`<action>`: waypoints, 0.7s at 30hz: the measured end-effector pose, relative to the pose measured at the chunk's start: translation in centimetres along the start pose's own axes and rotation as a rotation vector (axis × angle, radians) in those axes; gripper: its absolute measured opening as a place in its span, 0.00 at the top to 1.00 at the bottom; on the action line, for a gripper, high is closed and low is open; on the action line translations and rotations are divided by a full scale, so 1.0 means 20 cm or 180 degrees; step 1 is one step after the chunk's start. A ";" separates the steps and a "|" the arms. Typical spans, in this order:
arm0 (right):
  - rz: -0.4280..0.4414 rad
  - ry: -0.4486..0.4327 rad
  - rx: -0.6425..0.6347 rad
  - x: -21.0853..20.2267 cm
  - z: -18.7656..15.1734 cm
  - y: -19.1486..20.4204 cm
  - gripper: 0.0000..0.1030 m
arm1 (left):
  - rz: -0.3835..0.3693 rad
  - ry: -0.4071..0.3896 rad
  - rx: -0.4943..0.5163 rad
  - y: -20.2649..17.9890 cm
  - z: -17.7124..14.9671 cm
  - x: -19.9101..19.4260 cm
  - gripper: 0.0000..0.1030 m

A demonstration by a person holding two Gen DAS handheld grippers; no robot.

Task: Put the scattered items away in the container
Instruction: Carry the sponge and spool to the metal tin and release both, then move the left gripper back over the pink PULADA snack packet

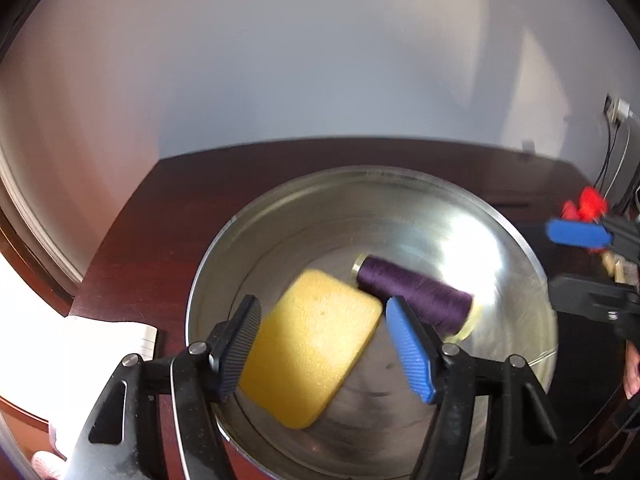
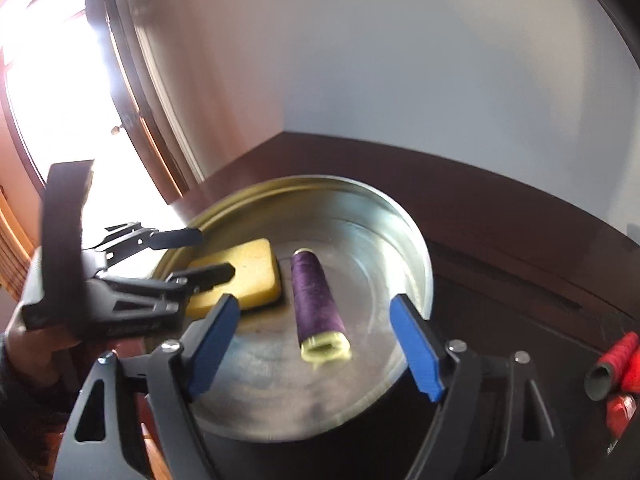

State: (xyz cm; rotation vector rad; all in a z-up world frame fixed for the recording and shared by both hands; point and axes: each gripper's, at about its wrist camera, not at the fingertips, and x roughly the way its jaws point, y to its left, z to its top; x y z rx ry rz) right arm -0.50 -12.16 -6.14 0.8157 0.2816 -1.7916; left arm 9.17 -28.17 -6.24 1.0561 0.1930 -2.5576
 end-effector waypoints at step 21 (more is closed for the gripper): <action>-0.1181 -0.0891 0.1110 -1.12 -0.64 -0.56 0.02 | -0.0844 -0.0532 0.0989 -0.87 0.01 -0.25 0.01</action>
